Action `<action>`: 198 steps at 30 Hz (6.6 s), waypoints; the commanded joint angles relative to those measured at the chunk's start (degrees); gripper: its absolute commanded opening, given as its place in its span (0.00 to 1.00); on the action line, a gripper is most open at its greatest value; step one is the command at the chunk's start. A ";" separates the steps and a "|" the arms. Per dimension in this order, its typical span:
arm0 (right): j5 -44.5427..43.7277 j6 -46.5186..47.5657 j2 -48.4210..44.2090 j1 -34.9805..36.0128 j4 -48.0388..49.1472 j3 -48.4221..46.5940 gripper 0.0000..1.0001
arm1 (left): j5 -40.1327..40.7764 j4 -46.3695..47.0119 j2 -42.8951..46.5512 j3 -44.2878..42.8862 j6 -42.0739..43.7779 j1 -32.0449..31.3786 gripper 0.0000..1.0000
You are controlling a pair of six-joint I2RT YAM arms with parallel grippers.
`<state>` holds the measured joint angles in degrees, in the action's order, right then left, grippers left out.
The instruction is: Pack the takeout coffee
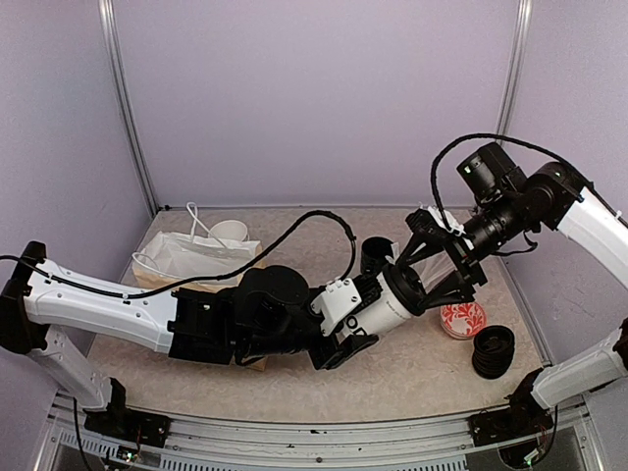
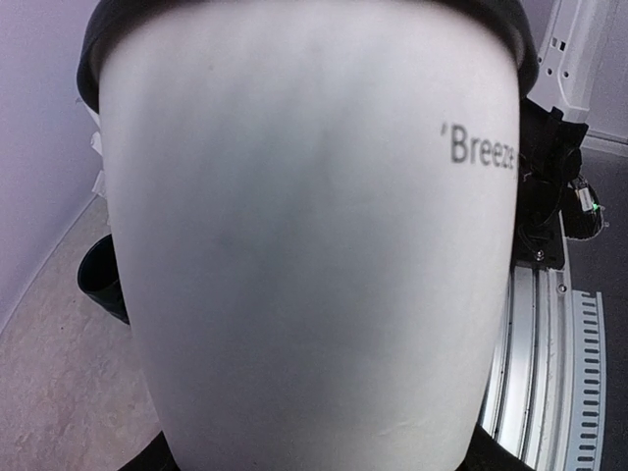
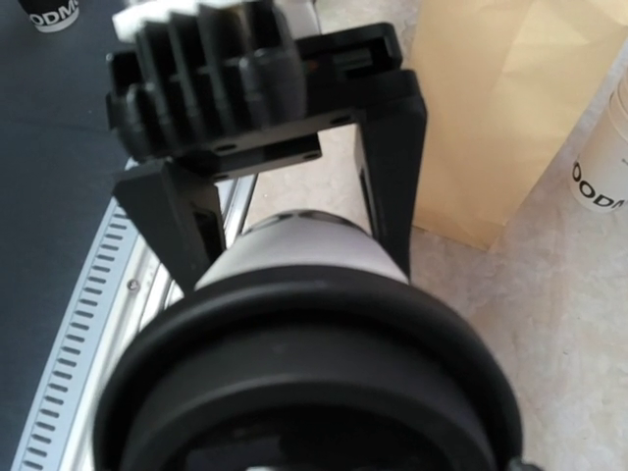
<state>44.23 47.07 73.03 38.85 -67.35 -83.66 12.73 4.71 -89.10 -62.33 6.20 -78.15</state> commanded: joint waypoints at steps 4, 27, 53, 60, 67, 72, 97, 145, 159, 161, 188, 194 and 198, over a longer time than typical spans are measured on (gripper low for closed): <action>1.46 -0.83 0.97 0.78 0.53 -0.14 0.75 | 1.59 3.13 0.03 -2.69 -1.40 0.37 0.63; -3.88 -4.57 1.26 -1.76 1.75 -4.20 0.52 | 35.27 -36.06 8.89 -31.71 -4.43 -12.82 0.99; -0.29 -3.74 2.90 -1.76 0.96 -5.40 0.54 | -1.59 -62.71 26.75 -16.41 -7.04 42.82 0.88; 0.15 -3.67 2.04 -1.77 1.32 -3.91 0.54 | -5.42 -61.09 21.16 -16.98 0.59 42.82 0.89; 0.31 -3.46 2.20 -1.78 1.08 -3.79 0.55 | -2.56 -59.74 17.62 -16.51 11.62 42.02 0.82; 0.57 -3.39 2.67 -1.77 1.08 -3.55 0.54 | 0.12 -60.97 16.98 -17.57 14.54 39.83 0.75; 2.00 -2.71 2.12 -1.76 1.46 -1.99 0.55 | 4.29 -56.29 13.14 -17.80 23.06 35.53 0.75; -15.57 -0.51 10.58 9.87 -1.38 -25.05 0.49 | -10.42 -72.22 -5.13 -47.70 -9.22 18.91 0.00; -30.98 3.82 18.62 17.89 -9.54 -32.03 0.47 | -13.48 -70.92 -7.39 -49.25 -14.40 18.39 0.00; -33.42 3.54 19.01 19.26 -10.27 -32.12 0.45 | -13.07 -70.64 -7.40 -49.53 -15.15 18.43 0.00; -59.94 -3.66 24.62 36.21 -11.49 -33.59 0.43 | -16.63 -61.86 -0.84 -47.23 -14.20 14.78 0.27; -62.50 -2.89 27.67 36.16 -10.41 -34.73 0.41 | -15.51 -60.53 2.27 -44.97 -13.06 14.96 0.28; -63.12 -3.23 28.68 36.21 -11.52 -35.13 0.40 | -14.02 -60.84 3.25 -44.99 -12.79 15.16 0.30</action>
<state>-17.04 44.05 101.06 74.85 -78.13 -116.75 -2.92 -57.45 -87.02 -107.92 -7.97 -63.09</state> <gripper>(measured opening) 0.697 0.286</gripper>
